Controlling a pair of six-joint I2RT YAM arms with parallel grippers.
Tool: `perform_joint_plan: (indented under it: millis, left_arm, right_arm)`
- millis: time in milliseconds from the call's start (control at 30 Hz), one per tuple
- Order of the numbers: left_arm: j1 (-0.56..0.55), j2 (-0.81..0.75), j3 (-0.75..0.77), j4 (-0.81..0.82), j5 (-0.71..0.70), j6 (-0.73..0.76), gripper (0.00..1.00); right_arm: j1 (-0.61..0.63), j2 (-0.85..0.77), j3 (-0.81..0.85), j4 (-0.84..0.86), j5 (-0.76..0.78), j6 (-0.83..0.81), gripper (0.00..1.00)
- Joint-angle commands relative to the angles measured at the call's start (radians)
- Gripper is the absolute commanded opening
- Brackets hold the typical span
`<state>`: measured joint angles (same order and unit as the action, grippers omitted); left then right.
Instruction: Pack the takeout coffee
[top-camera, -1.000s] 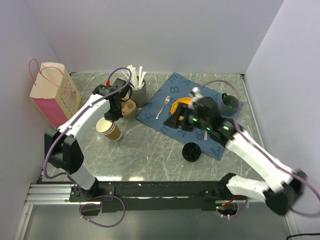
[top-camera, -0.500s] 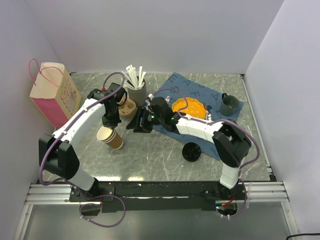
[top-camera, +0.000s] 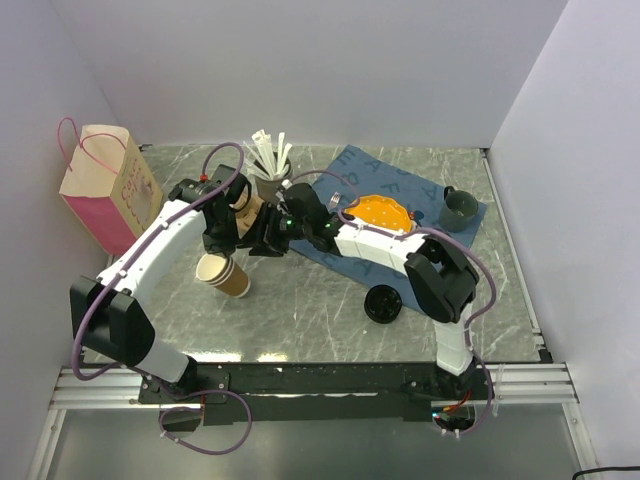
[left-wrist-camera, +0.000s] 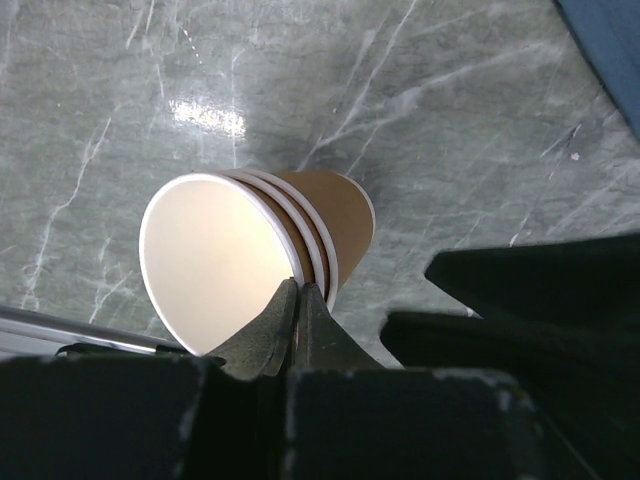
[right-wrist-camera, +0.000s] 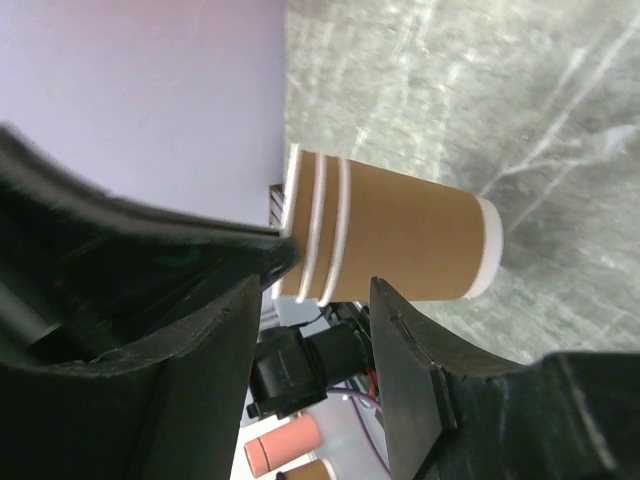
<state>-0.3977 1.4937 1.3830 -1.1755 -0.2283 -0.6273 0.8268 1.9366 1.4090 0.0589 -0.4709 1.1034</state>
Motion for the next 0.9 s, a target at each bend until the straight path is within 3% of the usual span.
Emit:
perform_joint_plan:
  millis: [0,867]
  left_arm:
    - [0.000,-0.043,0.019,-0.004,0.027,-0.025,0.01]
    - [0.000,-0.041,0.051,0.014,0.046,-0.040,0.01]
  right_arm:
    - [0.008,0.044,0.094,-0.077,-0.018,0.007,0.55]
    - [0.029,0.140,0.263,-0.255,-0.041,-0.040,0.47]
